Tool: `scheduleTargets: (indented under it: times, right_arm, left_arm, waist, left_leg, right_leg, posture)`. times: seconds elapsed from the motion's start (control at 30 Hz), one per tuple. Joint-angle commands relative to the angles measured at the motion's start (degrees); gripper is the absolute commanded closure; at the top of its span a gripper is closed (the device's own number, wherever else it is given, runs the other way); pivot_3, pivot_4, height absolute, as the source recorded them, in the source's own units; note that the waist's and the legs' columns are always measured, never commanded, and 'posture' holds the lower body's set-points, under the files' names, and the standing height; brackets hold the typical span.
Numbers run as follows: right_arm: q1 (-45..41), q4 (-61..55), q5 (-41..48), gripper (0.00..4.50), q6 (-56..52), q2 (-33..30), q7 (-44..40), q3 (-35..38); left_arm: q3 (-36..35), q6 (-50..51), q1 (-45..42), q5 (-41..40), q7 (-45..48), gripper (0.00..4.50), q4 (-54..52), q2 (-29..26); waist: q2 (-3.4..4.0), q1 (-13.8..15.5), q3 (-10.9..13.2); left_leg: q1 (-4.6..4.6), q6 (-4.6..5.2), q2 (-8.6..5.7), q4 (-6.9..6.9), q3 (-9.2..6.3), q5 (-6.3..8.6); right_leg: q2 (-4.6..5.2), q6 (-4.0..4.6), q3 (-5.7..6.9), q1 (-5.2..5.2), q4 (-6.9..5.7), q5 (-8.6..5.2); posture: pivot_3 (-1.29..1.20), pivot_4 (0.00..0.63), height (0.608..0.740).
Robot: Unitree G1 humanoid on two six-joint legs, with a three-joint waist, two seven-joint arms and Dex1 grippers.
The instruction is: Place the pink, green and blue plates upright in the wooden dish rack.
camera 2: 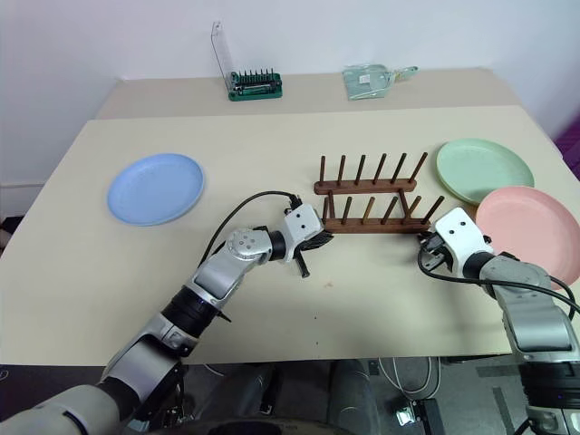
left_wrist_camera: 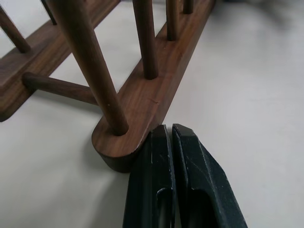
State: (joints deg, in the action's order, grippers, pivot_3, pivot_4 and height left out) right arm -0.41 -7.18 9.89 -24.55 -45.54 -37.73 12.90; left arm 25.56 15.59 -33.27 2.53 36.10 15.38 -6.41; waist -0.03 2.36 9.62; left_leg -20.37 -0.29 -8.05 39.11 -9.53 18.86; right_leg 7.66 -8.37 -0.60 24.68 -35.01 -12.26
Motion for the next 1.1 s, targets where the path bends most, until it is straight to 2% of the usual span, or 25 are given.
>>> scheduleTargets:
  times: [0.03,0.13,0.27,0.37,0.57,0.67,0.83,0.87,1.1]
  right_arm:
    - [5.95,-11.02,2.70,2.16,-2.08,-1.90,-0.79,11.14]
    - [12.06,-17.70,3.16,0.64,-4.86,-1.97,-1.23,19.10]
    - [18.35,-21.88,1.74,0.64,-9.30,-0.74,0.06,25.11]
    - [20.25,-22.02,-0.34,0.64,-8.80,-0.48,1.14,23.72]
    - [15.37,-15.16,-4.90,0.64,-7.85,0.55,6.83,16.24]
    - [13.07,-11.38,-7.05,1.45,-6.77,0.19,8.85,14.17]
    - [12.70,-9.94,-6.98,4.04,-5.82,-0.12,8.60,14.69]
    - [12.93,-10.12,-6.92,4.43,-5.79,-0.18,8.44,14.87]
    - [16.21,-15.80,-4.84,4.43,-6.04,-0.63,5.05,19.12]
  left_arm:
    - [-2.27,0.87,0.99,-0.79,1.09,4.42,-0.69,-1.37]
    - [-1.51,0.89,2.92,-2.41,5.15,4.42,-4.47,-2.86]
    - [-0.98,1.48,5.32,-5.48,10.29,4.42,-8.91,-4.11]
    - [-1.22,1.76,6.09,-7.25,12.94,4.42,-11.07,-4.46]
    - [-2.82,2.76,4.76,-8.71,14.43,4.42,-11.33,-4.16]
    - [-2.93,3.16,4.94,-8.40,13.67,4.42,-11.65,-4.20]
    - [-2.60,2.98,6.31,-8.25,13.11,4.42,-12.58,-4.61]
    - [-2.67,3.17,6.39,-8.32,12.97,4.42,-12.65,-4.59]
    - [-3.83,2.81,5.90,-8.98,12.23,4.42,-11.68,-4.22]
  waist:
    - [0.04,0.32,-0.01]
    - [0.03,-0.05,-0.01]
    - [0.02,0.01,0.00]
    - [0.01,0.03,0.01]
    - [0.03,-0.03,0.01]
    - [0.03,-0.01,0.01]
    - [0.05,0.08,0.00]
    - [0.04,0.07,0.00]
    - [0.05,0.04,0.01]
  left_leg:
    - [-0.05,0.00,0.00,-0.02,-0.02,0.00]
    - [-0.05,0.05,0.01,-0.08,0.01,0.03]
    - [-0.02,0.11,0.01,-0.08,0.08,0.07]
    - [-0.02,0.12,0.01,-0.07,0.12,0.08]
    - [0.02,0.35,0.02,-0.04,0.15,0.20]
    - [0.00,0.09,0.02,-0.05,0.14,0.06]
    - [-0.02,0.10,0.00,-0.07,0.14,0.06]
    - [-0.02,0.11,0.00,-0.07,0.14,0.07]
    - [-0.04,0.14,0.01,-0.08,0.15,0.08]
  right_leg:
    - [0.00,0.00,0.00,0.05,-0.01,0.00]
    - [0.00,0.00,0.00,0.09,0.01,0.00]
    - [0.00,-0.01,-0.06,0.08,0.01,-0.01]
    - [0.01,-0.01,-0.09,0.07,0.01,-0.01]
    - [-0.01,-0.01,-0.12,0.06,-0.02,0.00]
    - [-0.01,-0.01,-0.13,0.07,-0.01,-0.01]
    - [0.00,-0.01,-0.14,0.09,0.00,0.00]
    - [0.00,-0.01,-0.14,0.10,0.00,-0.01]
    - [0.00,-0.02,-0.15,0.11,0.01,-0.01]
  posture:
    - [0.00,0.150,0.740]
    - [0.00,0.150,0.740]
    - [0.00,0.150,0.740]
    - [0.00,0.150,0.740]
    - [0.00,0.150,0.740]
    - [0.00,0.150,0.740]
    - [0.00,0.150,0.740]
    - [0.00,0.150,0.740]
    - [0.00,0.150,0.740]
